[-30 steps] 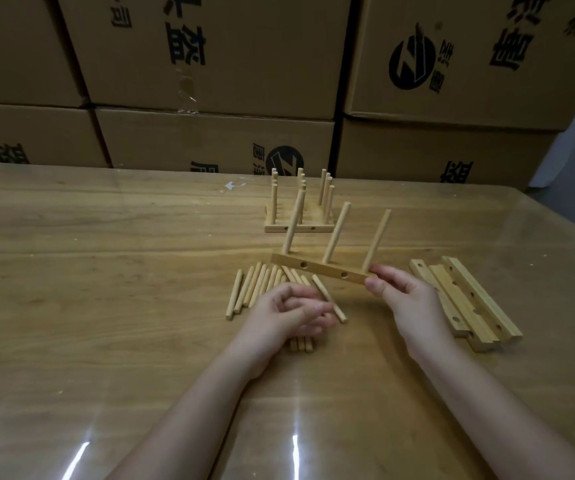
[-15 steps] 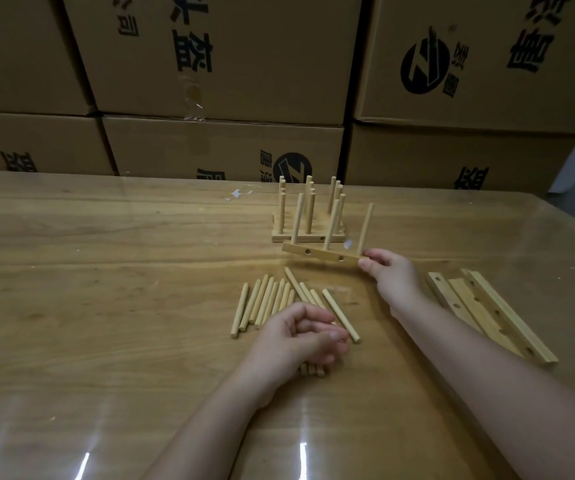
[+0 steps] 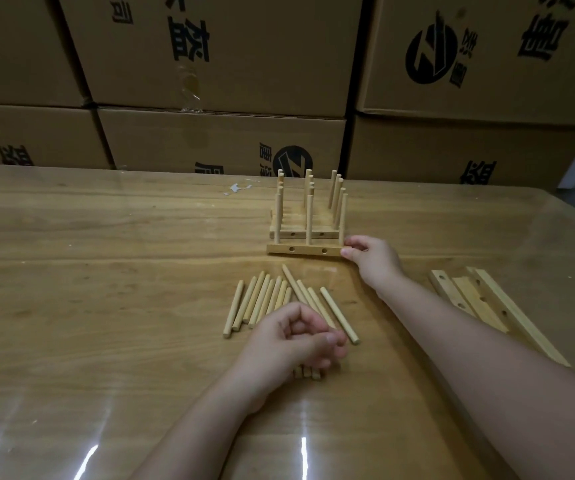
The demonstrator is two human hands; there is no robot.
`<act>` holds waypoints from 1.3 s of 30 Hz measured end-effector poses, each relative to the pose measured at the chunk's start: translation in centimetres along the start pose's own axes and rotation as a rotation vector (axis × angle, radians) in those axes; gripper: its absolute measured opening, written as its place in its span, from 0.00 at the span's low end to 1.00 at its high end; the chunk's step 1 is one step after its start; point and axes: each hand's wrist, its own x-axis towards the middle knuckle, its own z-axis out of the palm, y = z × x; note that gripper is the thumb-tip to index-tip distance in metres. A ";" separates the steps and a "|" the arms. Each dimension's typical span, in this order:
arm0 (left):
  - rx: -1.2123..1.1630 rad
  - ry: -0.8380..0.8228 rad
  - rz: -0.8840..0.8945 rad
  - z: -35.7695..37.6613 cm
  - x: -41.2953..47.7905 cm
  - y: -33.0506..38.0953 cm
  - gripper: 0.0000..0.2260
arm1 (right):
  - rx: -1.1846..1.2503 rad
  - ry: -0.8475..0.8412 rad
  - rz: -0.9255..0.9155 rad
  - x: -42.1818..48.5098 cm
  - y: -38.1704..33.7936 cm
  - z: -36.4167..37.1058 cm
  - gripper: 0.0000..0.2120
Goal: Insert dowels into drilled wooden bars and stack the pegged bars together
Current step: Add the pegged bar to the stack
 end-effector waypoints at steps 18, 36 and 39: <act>-0.026 -0.006 0.011 -0.1 0.2 -0.3 0.05 | -0.165 0.055 -0.052 3.4 -0.4 0.8 0.09; -0.050 -0.011 0.029 -0.1 0.1 0.0 0.02 | -0.251 0.123 -0.063 4.3 -0.3 1.9 0.12; -0.053 -0.017 0.032 -0.2 0.1 -0.1 0.02 | -0.247 0.129 -0.077 4.1 -0.2 1.8 0.13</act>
